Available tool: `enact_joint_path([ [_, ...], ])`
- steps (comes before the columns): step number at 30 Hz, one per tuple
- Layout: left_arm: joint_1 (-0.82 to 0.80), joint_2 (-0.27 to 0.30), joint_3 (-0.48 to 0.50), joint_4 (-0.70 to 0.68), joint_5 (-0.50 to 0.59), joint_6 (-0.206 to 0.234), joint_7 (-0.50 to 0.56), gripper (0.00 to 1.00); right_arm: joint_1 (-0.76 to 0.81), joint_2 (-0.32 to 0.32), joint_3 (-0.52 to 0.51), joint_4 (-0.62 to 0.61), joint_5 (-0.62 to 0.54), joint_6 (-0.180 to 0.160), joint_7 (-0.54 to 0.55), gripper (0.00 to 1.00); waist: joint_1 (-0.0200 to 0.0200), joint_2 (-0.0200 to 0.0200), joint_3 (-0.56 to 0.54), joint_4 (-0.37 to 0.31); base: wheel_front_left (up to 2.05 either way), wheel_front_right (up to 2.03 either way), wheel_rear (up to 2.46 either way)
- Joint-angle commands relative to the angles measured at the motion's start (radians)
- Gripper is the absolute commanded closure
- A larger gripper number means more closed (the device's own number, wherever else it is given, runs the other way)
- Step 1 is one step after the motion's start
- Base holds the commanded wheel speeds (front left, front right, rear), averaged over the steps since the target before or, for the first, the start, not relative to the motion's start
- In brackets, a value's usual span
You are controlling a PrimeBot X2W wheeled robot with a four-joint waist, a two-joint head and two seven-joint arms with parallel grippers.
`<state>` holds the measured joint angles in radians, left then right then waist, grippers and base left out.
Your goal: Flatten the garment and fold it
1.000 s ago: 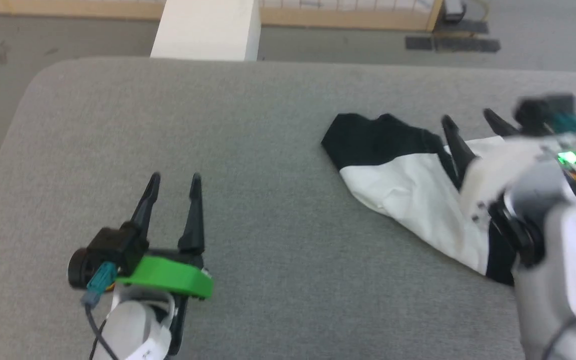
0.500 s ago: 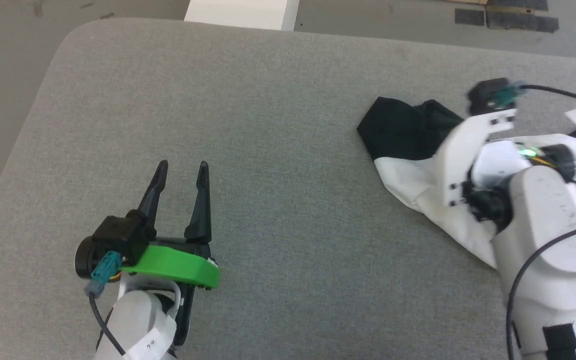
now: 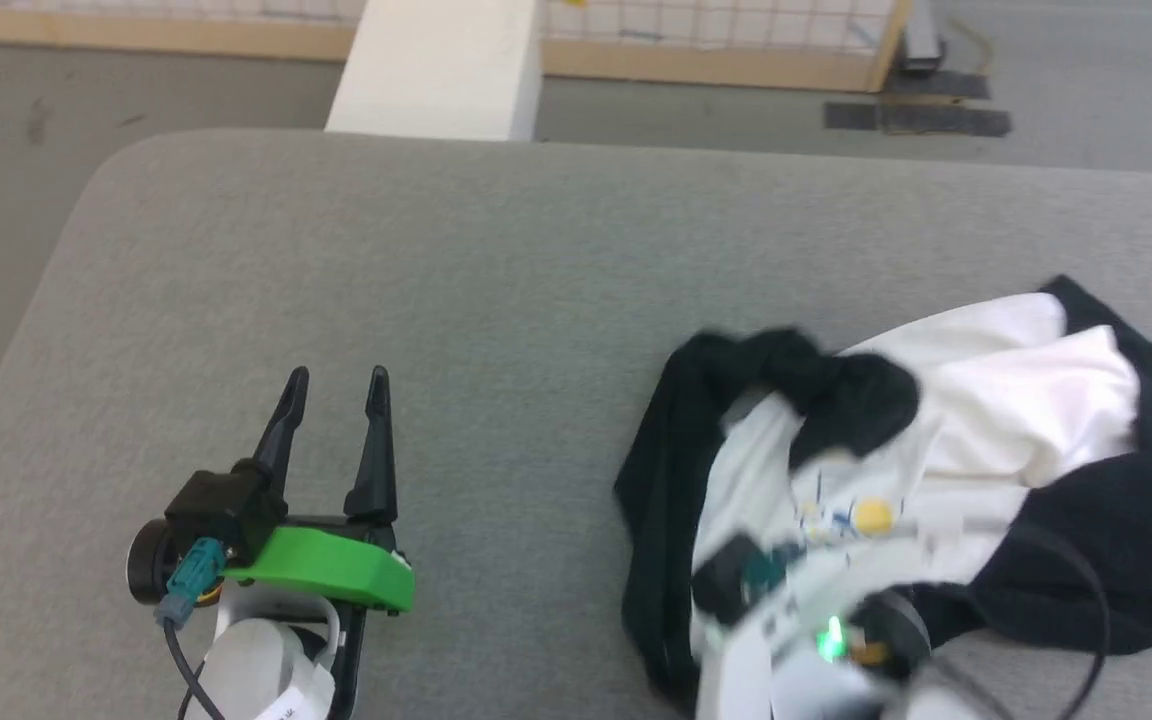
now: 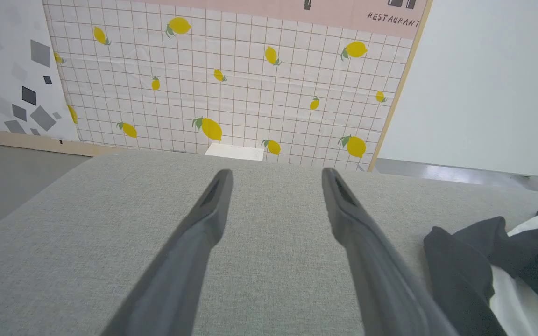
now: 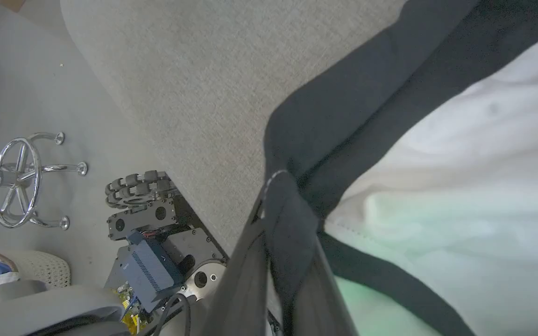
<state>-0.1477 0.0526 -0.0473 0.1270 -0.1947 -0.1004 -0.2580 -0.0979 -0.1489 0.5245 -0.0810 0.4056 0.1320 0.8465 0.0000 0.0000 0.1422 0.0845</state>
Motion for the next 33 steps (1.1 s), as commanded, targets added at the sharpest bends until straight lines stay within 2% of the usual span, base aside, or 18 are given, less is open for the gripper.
enact_joint_path([
  [1,0.010,-0.002,0.001,0.002,0.018,-0.007,-0.004,0.00,0.035,-0.009,0.006,-0.022,-0.010,-0.001,-0.005,0.12,0.0000,0.0000,-0.026,-0.034,0.00,0.00,0.00],
  [2,0.013,-0.002,0.000,0.003,0.020,-0.008,-0.004,0.00,0.058,-0.008,-0.004,-0.030,-0.021,-0.001,-0.019,0.00,0.0000,0.0000,-0.029,-0.039,0.00,0.00,0.00],
  [6,0.021,-0.002,-0.004,0.004,0.024,-0.012,-0.004,0.00,0.119,0.035,-0.089,-0.073,-0.065,-0.001,-0.147,0.00,0.0000,0.0000,-0.037,-0.055,0.00,0.00,0.00],
  [9,0.027,-0.002,-0.011,0.007,0.025,-0.014,-0.004,0.00,0.138,0.075,-0.201,-0.114,-0.088,-0.001,-0.299,0.00,0.0000,0.0000,-0.038,-0.072,0.00,0.00,0.00],
  [13,0.012,-0.002,-0.036,0.025,0.028,-0.019,-0.004,0.00,0.134,0.095,-0.352,-0.143,-0.125,-0.001,-0.487,0.00,0.0000,0.0000,-0.022,-0.097,0.00,0.00,0.00],
  [17,-0.037,-0.002,-0.101,0.081,0.027,-0.024,-0.002,0.00,0.121,0.098,-0.496,-0.113,-0.138,-0.001,-0.633,0.00,0.0000,0.0000,0.006,-0.121,0.00,0.00,0.00],
  [20,-0.095,-0.002,-0.163,0.145,0.016,-0.026,0.032,0.00,0.115,0.098,-0.559,-0.068,-0.134,-0.001,-0.689,0.00,0.0000,0.0000,0.025,-0.140,0.00,0.00,0.00],
  [22,-0.141,-0.002,-0.206,0.187,0.005,-0.027,0.078,0.00,0.111,0.098,-0.582,-0.040,-0.127,-0.001,-0.711,0.00,0.0000,0.0000,0.037,-0.153,0.00,0.00,0.00],
  [28,-0.247,-0.002,-0.302,0.289,-0.069,-0.027,0.330,0.00,0.086,0.098,-0.590,0.019,-0.100,-0.001,-0.751,0.00,0.0000,0.0000,0.065,-0.193,0.00,0.00,0.00],
  [33,-0.272,0.003,-0.337,0.286,-0.084,0.017,0.555,0.00,0.071,0.099,-0.578,0.045,-0.082,-0.001,-0.769,0.00,0.0000,0.0000,0.073,-0.211,0.00,0.00,0.00],
])
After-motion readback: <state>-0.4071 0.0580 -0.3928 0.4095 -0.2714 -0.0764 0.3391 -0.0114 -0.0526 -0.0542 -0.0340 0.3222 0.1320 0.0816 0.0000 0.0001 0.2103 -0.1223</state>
